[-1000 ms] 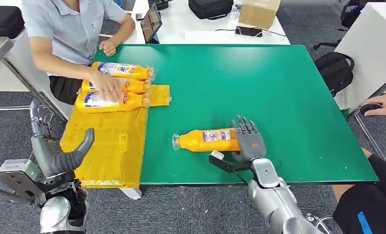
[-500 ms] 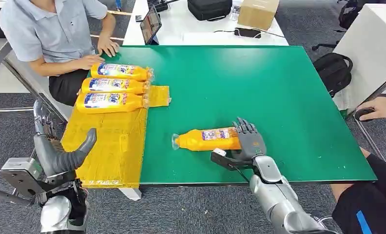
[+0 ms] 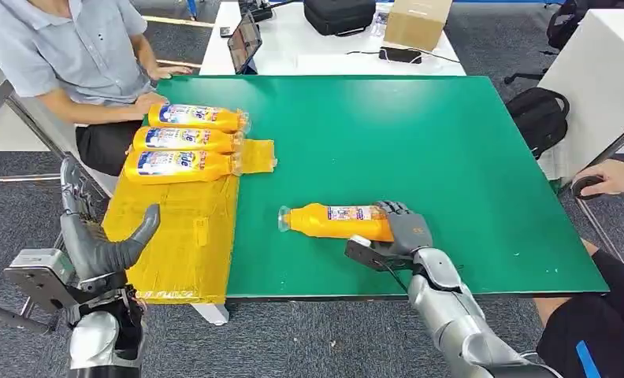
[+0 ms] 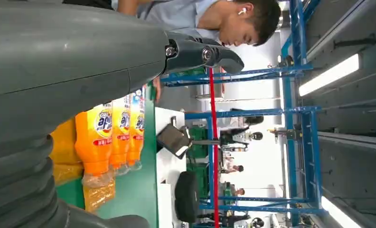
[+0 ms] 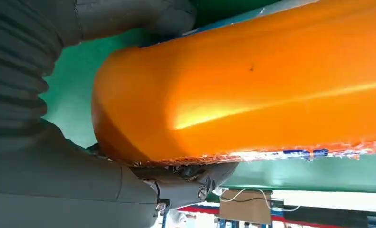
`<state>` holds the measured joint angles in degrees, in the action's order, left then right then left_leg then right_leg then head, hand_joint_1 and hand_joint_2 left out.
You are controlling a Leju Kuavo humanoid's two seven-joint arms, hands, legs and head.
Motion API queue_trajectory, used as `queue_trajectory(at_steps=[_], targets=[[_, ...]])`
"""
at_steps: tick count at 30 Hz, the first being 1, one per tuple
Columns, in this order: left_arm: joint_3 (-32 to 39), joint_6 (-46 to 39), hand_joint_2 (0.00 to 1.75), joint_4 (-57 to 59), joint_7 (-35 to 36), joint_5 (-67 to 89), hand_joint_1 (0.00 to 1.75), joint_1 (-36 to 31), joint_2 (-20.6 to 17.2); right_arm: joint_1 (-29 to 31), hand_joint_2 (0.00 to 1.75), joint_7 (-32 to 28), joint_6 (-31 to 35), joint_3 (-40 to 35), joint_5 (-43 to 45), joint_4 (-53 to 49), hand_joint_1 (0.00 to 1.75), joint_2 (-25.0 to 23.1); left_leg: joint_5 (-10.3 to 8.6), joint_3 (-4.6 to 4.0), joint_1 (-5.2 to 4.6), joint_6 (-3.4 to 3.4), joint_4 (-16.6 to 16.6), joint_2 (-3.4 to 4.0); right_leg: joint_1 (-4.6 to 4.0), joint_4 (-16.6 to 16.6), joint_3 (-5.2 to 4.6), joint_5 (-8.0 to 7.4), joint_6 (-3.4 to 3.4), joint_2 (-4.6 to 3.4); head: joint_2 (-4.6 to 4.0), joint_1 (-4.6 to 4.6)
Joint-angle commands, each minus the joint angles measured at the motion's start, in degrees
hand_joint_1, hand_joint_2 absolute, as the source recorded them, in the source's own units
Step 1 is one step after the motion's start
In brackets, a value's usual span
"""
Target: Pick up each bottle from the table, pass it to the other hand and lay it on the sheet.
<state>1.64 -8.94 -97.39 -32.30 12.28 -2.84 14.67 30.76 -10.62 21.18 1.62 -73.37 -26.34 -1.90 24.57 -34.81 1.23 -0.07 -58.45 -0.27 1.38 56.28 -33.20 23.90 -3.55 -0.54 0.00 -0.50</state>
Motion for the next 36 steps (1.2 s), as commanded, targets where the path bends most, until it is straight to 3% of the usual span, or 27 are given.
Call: queue_trajectory(at_steps=[1,4,8,10,14,21,22,24,26,27,31,36], targets=[[-0.1,0.2,1.75,4.5,-0.2,-0.3,0.0,-2.5,-0.5,-2.0,1.75,-0.6,-1.8,1.9,0.1,6.1,1.73,0.3,-0.03,0.13,0.04,0.05,0.1,-0.15,-0.08,-0.1,0.21,0.02,0.17,0.22,0.0,0.0],[-0.2,0.2,1.75,4.7,-0.5,-0.5,0.0,-2.7,-0.6,-2.1,1.75,-3.2,-0.9,3.0,2.1,5.8,1.75,0.1,-0.05,0.15,0.05,0.06,0.1,-0.22,-0.09,-0.2,0.24,0.01,0.19,0.31,0.0,0.0],[-0.5,-0.2,1.75,5.7,-1.2,-0.9,0.0,-3.0,-0.5,-2.6,1.75,-15.4,1.3,9.2,13.2,2.6,1.75,-1.7,-0.07,0.14,0.04,0.06,0.1,-0.19,-0.09,-0.2,0.21,-0.01,0.2,0.29,0.0,0.0],[-0.9,-0.9,1.75,5.8,-1.8,0.2,0.0,-2.7,-0.5,-2.5,1.75,-17.7,1.3,10.7,16.2,1.4,1.75,-2.3,-0.06,0.13,0.03,0.06,0.1,-0.15,-0.08,-0.1,0.18,-0.01,0.2,0.26,0.0,0.0],[-7.1,0.5,1.75,5.0,1.1,8.6,0.0,1.6,-1.4,-5.0,1.75,-26.6,0.0,15.2,29.9,-9.6,1.75,-4.7,0.01,0.0,-0.01,0.05,0.1,0.01,-0.04,0.0,0.04,0.01,0.21,0.09,0.0,0.02],[-7.9,1.4,1.75,4.8,0.9,7.8,0.0,2.9,-1.0,-6.0,1.75,-26.6,-1.1,14.7,31.5,-12.3,1.75,-4.8,0.04,-0.33,-0.03,0.07,0.0,-0.09,-0.01,0.0,-0.19,0.05,0.12,0.07,0.0,0.02],[-7.7,5.1,1.75,5.4,2.7,4.3,0.0,3.1,-0.6,-6.1,1.75,-28.3,-1.2,15.6,34.2,-13.2,1.75,-5.4,0.0,-0.46,-0.03,0.04,0.0,-0.07,0.01,0.0,-0.33,0.02,0.08,0.07,0.0,0.0],[-6.4,8.4,1.75,6.8,3.7,-0.6,0.0,4.9,1.5,-7.7,1.75,-29.4,-1.4,15.7,40.1,-19.1,1.4,-6.8,0.04,-0.42,-0.03,0.04,0.1,-0.08,0.0,0.0,-0.29,0.05,0.13,0.07,0.0,0.02],[-4.7,13.1,1.75,8.9,4.4,-8.4,0.0,6.6,3.8,-10.2,1.75,-29.4,-1.8,14.6,44.9,-26.0,1.55,-8.1,0.04,-0.49,-0.06,0.05,0.1,-0.01,0.02,0.0,-0.39,0.04,0.12,0.01,0.0,0.0],[-4.5,14.4,1.75,9.3,4.2,-10.1,0.0,7.0,4.2,-11.0,1.75,-29.4,-2.7,14.4,46.1,-27.9,1.73,-8.7,0.03,-0.55,-0.06,0.04,0.1,-0.03,0.03,0.0,-0.45,0.03,0.09,0.01,0.0,0.02],[-9.1,18.3,1.75,11.9,3.7,-10.7,0.0,7.5,1.5,-14.5,1.75,-29.4,-5.8,12.7,50.4,-37.3,1.75,-11.3,0.11,-0.4,-0.06,0.07,0.1,0.04,0.01,0.0,-0.34,0.1,0.19,-0.01,0.0,0.02],[-12.4,20.0,1.75,9.6,2.6,-7.2,0.0,8.3,1.0,-15.8,1.75,-29.4,-11.1,9.7,50.4,-39.3,1.75,-14.1,0.08,-0.63,-0.03,0.05,0.0,0.02,-0.01,0.0,-0.56,0.06,0.13,-0.01,0.0,0.0]])
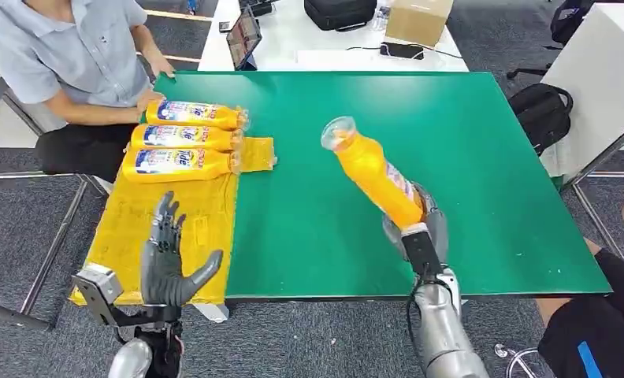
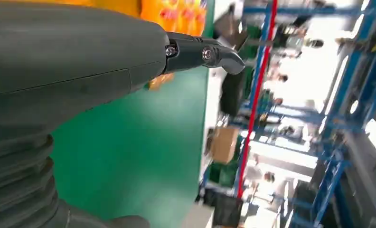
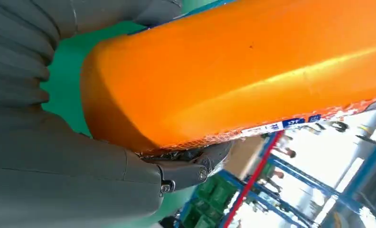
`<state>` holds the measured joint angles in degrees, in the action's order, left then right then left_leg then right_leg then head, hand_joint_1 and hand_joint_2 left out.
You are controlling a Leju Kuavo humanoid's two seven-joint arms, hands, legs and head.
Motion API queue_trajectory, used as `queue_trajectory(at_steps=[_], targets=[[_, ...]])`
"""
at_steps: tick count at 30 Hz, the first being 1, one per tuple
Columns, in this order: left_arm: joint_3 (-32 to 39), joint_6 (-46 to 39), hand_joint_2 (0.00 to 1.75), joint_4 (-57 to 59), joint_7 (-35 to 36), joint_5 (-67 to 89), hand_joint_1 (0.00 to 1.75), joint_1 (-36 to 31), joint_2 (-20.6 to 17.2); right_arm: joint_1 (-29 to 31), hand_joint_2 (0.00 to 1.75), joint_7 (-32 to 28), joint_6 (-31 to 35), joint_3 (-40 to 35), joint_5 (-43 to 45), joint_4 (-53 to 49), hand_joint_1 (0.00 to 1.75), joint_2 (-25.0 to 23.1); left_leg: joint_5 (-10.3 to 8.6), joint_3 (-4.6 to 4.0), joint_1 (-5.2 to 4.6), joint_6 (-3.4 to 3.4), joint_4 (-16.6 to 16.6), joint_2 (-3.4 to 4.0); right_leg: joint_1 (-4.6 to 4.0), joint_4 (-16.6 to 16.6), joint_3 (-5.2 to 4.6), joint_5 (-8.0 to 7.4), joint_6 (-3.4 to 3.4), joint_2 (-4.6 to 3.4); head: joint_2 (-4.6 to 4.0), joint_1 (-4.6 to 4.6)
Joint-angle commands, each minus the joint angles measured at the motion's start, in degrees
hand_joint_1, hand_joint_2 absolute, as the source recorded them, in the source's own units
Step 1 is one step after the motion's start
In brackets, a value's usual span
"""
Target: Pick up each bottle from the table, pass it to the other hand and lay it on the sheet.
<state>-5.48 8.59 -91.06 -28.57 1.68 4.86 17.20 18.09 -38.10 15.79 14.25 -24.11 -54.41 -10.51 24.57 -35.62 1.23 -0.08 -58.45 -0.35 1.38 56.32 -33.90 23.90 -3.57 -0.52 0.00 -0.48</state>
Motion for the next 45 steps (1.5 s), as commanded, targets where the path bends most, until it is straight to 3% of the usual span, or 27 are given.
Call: queue_trajectory(at_steps=[1,7,14,18,22,28,32,40,45], targets=[[-5.7,2.1,1.75,3.2,-0.1,4.0,0.0,0.6,-1.4,-3.6,1.75,-1.9,-7.2,-4.5,0.4,-11.3,1.75,-6.1,0.12,0.28,-0.02,0.07,0.0,0.13,-0.03,0.0,0.23,0.1,0.21,-0.04,0.0,0.0],[-4.4,5.2,1.75,4.5,-0.5,-2.5,0.0,-0.7,-0.3,-6.6,1.75,-1.9,-10.3,-15.8,-5.7,-9.7,1.75,-7.5,0.1,0.29,0.01,0.05,0.1,0.2,-0.05,0.0,0.22,0.06,0.23,-0.1,0.0,-0.02],[-4.6,5.4,1.75,4.3,-0.5,-2.4,0.0,-0.8,-0.3,-6.5,1.75,-1.9,-10.5,-17.4,-6.0,-8.8,1.75,-6.7,0.01,0.11,0.02,0.04,0.0,0.01,-0.02,0.0,0.1,0.04,0.1,0.05,0.0,0.0],[-6.4,6.3,1.75,4.8,-1.0,-1.7,0.0,-2.7,0.1,-8.2,1.75,-1.9,-12.4,-28.4,-3.9,-8.7,1.66,-4.8,0.04,0.16,0.03,0.05,0.0,0.05,-0.05,0.0,0.16,0.04,0.15,0.03,0.0,-0.02],[-7.1,6.7,1.75,3.0,-1.9,-3.1,0.0,-3.7,0.4,-8.3,1.75,-1.9,-12.6,-33.0,-2.9,-4.9,1.75,-4.9,0.02,0.17,0.04,0.04,0.1,0.0,-0.06,-0.1,0.17,0.04,0.18,0.08,0.0,-0.02],[-8.9,8.4,1.75,2.2,-1.5,-4.0,0.0,-3.3,-0.2,-6.7,1.75,-1.9,-13.3,-34.0,-1.0,-1.0,1.61,-4.8,0.05,0.26,0.06,0.07,0.1,0.04,-0.08,-0.1,0.25,0.06,0.18,0.06,0.0,0.0],[-10.2,8.3,1.75,2.7,-2.1,-3.1,0.0,-3.9,-0.3,-3.9,1.75,-1.9,-14.5,-33.6,0.1,3.1,1.75,-6.3,0.04,0.28,0.04,0.08,0.1,0.03,-0.07,-0.1,0.28,0.05,0.18,0.07,0.0,-0.02],[-9.8,8.5,1.75,3.3,-2.0,-3.4,0.0,-4.6,-0.5,-2.8,1.75,-1.9,-13.6,-34.7,-2.1,6.9,1.75,-7.4,0.05,0.3,0.03,0.05,0.1,0.08,-0.06,-0.1,0.26,0.06,0.22,0.03,0.0,0.0],[-10.1,8.3,1.75,2.3,-0.9,-1.4,0.0,-3.8,-1.1,-2.9,1.75,-1.9,-10.2,-31.6,-4.9,9.1,1.75,-7.8,0.04,0.29,0.03,0.06,0.1,0.03,-0.06,-0.1,0.27,0.07,0.19,0.07,0.0,0.0]])
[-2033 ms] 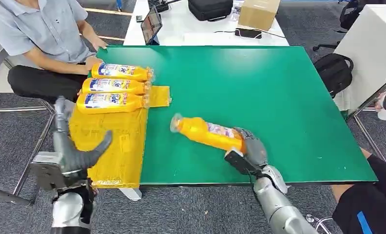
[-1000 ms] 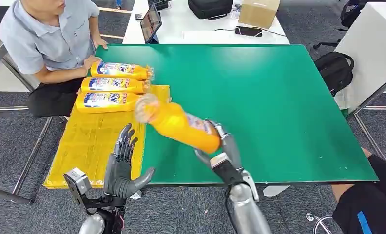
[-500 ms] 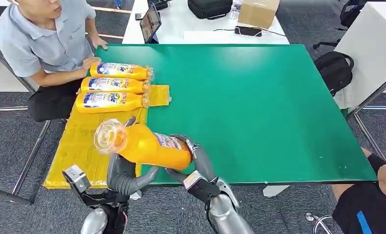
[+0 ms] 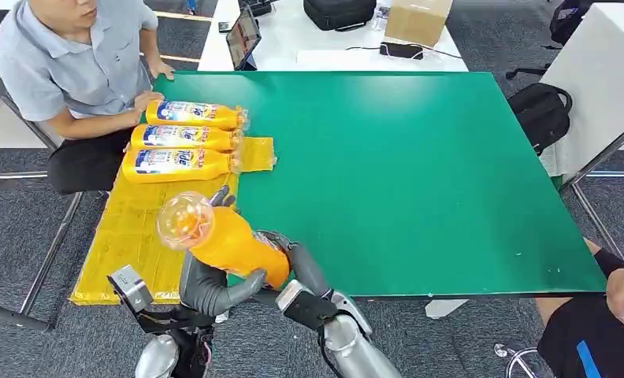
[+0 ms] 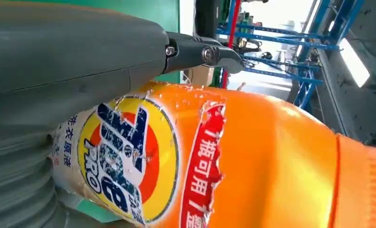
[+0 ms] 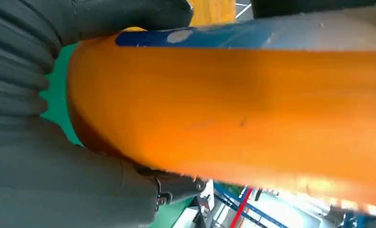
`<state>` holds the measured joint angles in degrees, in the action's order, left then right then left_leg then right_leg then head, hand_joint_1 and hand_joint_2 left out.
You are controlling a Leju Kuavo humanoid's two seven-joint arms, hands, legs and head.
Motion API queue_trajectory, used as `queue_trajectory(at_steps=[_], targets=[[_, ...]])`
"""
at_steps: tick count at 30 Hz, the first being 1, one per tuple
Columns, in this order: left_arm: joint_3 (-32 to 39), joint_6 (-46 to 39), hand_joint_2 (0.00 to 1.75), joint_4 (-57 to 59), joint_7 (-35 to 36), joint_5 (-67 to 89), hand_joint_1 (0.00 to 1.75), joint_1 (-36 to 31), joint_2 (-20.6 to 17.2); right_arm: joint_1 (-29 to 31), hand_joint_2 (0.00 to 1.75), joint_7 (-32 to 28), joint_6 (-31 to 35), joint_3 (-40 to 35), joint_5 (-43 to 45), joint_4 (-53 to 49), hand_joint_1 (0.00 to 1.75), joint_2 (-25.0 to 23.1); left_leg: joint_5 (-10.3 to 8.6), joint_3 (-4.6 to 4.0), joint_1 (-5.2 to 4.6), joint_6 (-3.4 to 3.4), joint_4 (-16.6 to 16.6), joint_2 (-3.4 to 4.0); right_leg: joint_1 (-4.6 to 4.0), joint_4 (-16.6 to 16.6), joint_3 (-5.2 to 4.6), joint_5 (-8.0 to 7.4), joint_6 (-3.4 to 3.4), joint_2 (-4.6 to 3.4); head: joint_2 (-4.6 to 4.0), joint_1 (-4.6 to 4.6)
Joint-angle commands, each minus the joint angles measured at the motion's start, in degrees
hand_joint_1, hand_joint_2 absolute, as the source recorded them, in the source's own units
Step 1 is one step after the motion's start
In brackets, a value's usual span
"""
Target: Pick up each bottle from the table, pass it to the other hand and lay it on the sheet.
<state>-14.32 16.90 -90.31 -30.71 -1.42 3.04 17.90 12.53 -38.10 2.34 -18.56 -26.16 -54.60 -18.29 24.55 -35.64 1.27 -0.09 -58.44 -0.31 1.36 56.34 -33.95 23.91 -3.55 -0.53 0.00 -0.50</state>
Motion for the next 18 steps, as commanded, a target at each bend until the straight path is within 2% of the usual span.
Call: queue_trajectory(at_steps=[1,3,4,6,8,18], targets=[[-1.3,-0.1,1.75,1.3,1.5,2.2,0.0,-1.5,-1.9,2.6,1.75,-1.7,3.8,1.8,-3.3,8.9,1.75,0.1,0.03,0.22,-0.01,0.07,0.1,-0.03,-0.02,-0.1,0.23,0.04,0.13,0.09,0.0,0.0],[-1.5,-0.2,1.75,1.2,1.9,2.7,0.0,-1.0,-2.1,2.6,1.75,-1.4,5.0,2.3,-4.2,8.3,1.75,0.3,0.04,0.21,-0.01,0.07,0.1,-0.03,-0.02,-0.1,0.23,0.04,0.12,0.08,0.0,0.0],[-2.2,-0.6,1.75,1.2,3.7,4.7,0.0,-0.8,-2.5,2.3,1.75,-0.6,8.5,2.7,-7.3,7.4,1.75,0.5,0.07,0.31,-0.02,0.09,0.1,0.0,-0.03,-0.1,0.32,0.07,0.18,0.07,0.0,0.0],[-2.6,-0.4,1.75,2.6,5.8,5.1,0.0,-0.6,-2.5,2.3,1.75,-0.9,7.8,3.4,-8.3,7.0,1.75,0.6,0.02,0.11,-0.01,0.05,0.1,-0.02,-0.01,-0.1,0.14,0.02,0.1,0.06,0.0,0.0],[-2.7,-0.6,1.75,4.1,7.9,5.3,0.16,-0.7,-2.6,2.4,1.75,-1.4,9.6,2.8,-10.8,7.7,1.75,1.0,0.01,0.18,-0.03,0.06,0.1,-0.06,0.0,-0.1,0.2,0.03,0.12,0.1,0.0,0.0],[-2.8,-0.6,1.75,5.2,7.7,5.3,0.16,-1.0,-2.6,2.4,1.75,-1.8,10.0,2.9,-11.1,8.5,1.75,0.7,0.04,0.24,-0.02,0.07,0.1,-0.01,-0.01,-0.1,0.25,0.05,0.14,0.07,0.0,0.0]])
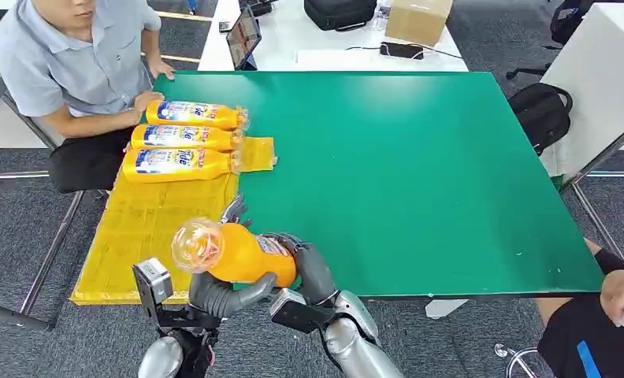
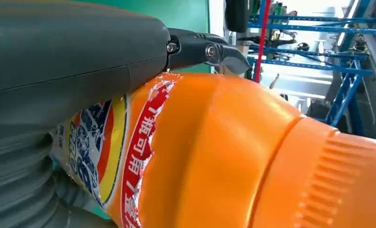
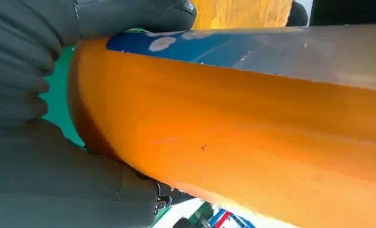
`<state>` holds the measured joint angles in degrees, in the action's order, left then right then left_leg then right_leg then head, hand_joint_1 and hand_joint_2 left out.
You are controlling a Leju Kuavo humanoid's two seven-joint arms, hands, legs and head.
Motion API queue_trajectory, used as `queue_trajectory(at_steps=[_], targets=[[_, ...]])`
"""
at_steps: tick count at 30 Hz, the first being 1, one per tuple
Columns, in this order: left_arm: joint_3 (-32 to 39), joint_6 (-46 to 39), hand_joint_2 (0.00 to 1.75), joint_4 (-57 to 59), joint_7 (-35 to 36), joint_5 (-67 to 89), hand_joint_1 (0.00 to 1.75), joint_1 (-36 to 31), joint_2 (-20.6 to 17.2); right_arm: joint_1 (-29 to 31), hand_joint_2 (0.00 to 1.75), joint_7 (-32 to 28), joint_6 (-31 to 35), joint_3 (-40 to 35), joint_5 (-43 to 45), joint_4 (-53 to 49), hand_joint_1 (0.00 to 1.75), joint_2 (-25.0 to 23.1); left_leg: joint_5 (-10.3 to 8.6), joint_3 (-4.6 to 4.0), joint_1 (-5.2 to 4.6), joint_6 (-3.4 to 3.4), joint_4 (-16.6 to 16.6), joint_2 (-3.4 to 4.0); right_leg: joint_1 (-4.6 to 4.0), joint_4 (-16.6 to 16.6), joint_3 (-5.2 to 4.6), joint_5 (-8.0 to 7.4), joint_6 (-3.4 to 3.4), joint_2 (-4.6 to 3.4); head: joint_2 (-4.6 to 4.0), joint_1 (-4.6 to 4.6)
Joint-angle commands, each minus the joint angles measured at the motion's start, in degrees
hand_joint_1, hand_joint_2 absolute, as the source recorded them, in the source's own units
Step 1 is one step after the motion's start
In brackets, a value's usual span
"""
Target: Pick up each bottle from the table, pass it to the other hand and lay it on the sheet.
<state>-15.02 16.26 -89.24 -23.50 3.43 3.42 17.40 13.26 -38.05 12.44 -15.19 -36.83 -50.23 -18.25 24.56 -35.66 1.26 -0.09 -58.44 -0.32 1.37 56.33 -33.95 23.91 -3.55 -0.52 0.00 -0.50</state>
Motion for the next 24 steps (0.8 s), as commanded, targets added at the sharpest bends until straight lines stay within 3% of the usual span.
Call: queue_trajectory(at_steps=[1,2,3,4,5,9,12,13,14,15,19,20,24], targets=[[-2.1,0.1,1.75,4.1,0.5,0.4,0.16,-1.4,-2.1,1.7,1.75,-1.9,-0.1,-0.5,-0.4,4.1,1.75,0.7,0.03,0.2,-0.02,0.06,0.1,-0.01,-0.01,-0.1,0.2,0.04,0.11,0.06,0.0,0.0],[-2.1,0.1,1.75,4.1,0.5,0.4,0.16,-1.4,-2.1,1.7,1.75,-1.9,-0.1,-0.5,-0.4,4.1,1.75,0.7,0.06,0.3,-0.02,0.08,0.1,0.01,-0.02,-0.1,0.3,0.07,0.17,0.07,0.0,0.0],[-2.0,-0.4,1.75,4.2,1.4,0.4,0.96,-1.4,-2.1,1.8,1.75,-1.9,-0.1,-0.7,-1.0,4.5,1.75,0.7,0.04,0.25,-0.02,0.07,0.1,0.0,-0.02,-0.1,0.25,0.04,0.14,0.06,0.0,0.0],[-1.9,-0.5,1.75,4.8,2.5,0.1,1.62,-1.4,-2.0,1.9,1.75,-1.9,0.0,-1.2,-1.7,4.8,1.75,0.8,0.06,0.34,-0.01,0.09,0.1,0.0,-0.03,-0.1,0.34,0.07,0.19,0.08,0.0,0.0],[-1.9,-0.2,1.75,5.5,3.9,-0.6,1.75,-1.6,-2.2,1.8,1.75,-1.9,0.8,-2.6,-2.4,4.9,1.75,1.1,0.04,0.26,-0.02,0.07,0.1,0.0,-0.02,-0.1,0.26,0.05,0.15,0.06,0.0,0.0],[-2.5,0.0,1.75,7.2,5.7,-0.9,1.75,-1.5,-2.6,3.0,1.75,-1.9,3.2,-5.8,-1.1,7.5,1.75,1.5,0.04,0.3,-0.01,0.07,0.1,0.01,-0.03,-0.1,0.31,0.04,0.16,0.05,0.0,0.0],[-2.3,1.6,1.75,7.5,5.5,-4.1,1.75,-1.3,-2.6,3.8,1.75,-1.9,3.3,-7.0,0.8,8.4,1.64,1.7,0.04,0.25,-0.03,0.06,0.1,0.09,-0.01,-0.1,0.22,0.02,0.14,-0.03,0.0,0.02],[-2.2,1.9,1.75,7.3,5.5,-4.7,1.75,-1.4,-2.8,3.8,1.75,-1.9,3.1,-7.4,1.3,8.2,1.47,1.9,0.06,0.35,-0.01,0.07,0.1,0.1,-0.04,-0.1,0.33,0.04,0.2,-0.02,0.0,-0.02],[-2.1,2.2,1.75,7.1,5.3,-5.7,1.75,-1.5,-2.7,3.9,1.75,-1.9,3.4,-8.1,2.0,8.4,0.66,2.1,0.03,0.23,-0.03,0.06,0.1,0.06,0.0,-0.1,0.21,0.02,0.14,-0.01,0.0,0.0],[-1.9,2.8,1.75,7.1,5.7,-7.2,1.75,-1.7,-2.7,3.5,1.75,-1.9,4.0,-9.4,3.5,6.6,0.0,2.5,0.08,0.36,-0.01,0.08,0.1,0.09,-0.04,-0.1,0.34,0.06,0.21,-0.01,0.0,0.0],[-1.3,4.0,1.75,8.1,6.9,-13.0,1.75,-3.0,-1.8,2.9,1.75,-1.9,5.3,-15.4,12.2,2.4,0.0,5.0,0.01,0.11,-0.02,0.06,0.0,-0.02,-0.01,0.0,0.13,0.02,0.1,0.06,0.0,0.0],[-1.4,4.0,1.75,8.2,6.9,-13.7,1.75,-3.4,-1.8,2.8,0.0,-1.9,4.7,-16.4,13.9,1.6,0.0,5.2,0.05,0.22,-0.02,0.08,0.1,0.01,-0.02,-0.1,0.23,0.04,0.14,0.05,0.0,0.02],[-1.3,3.9,1.75,8.2,6.7,-14.0,1.75,-3.6,-1.8,2.7,0.0,-1.9,4.3,-17.3,14.7,1.0,0.0,5.4,0.06,0.25,-0.05,0.09,0.1,0.04,0.0,0.0,0.24,0.06,0.17,0.04,0.0,0.0]])
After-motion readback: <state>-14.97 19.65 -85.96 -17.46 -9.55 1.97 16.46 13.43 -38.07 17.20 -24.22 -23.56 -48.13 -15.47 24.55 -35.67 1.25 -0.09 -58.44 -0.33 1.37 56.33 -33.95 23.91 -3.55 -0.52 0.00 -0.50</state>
